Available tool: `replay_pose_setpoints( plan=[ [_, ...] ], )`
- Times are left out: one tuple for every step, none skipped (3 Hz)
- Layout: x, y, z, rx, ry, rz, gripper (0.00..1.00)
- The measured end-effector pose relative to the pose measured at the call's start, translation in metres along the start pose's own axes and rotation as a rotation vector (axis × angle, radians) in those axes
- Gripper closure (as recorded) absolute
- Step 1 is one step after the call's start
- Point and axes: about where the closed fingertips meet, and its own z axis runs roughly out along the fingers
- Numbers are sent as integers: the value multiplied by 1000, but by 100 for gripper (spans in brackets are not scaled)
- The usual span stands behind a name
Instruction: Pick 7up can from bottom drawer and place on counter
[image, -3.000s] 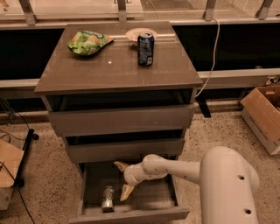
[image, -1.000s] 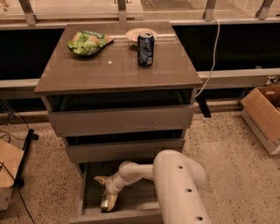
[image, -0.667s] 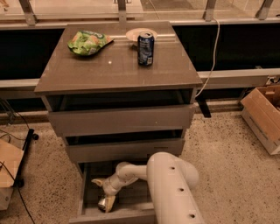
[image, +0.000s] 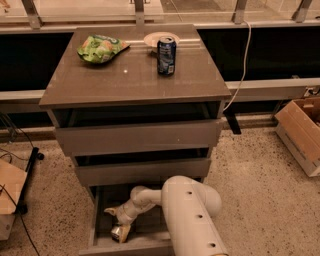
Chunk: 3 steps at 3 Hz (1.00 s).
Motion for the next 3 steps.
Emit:
replay_pose_setpoints(
  plan=[
    [2,-2,-8,14,19,12,42],
    [3,-2,-19,39,37,24,66],
    [2,-2,-29,70,27,52,89]
  ],
)
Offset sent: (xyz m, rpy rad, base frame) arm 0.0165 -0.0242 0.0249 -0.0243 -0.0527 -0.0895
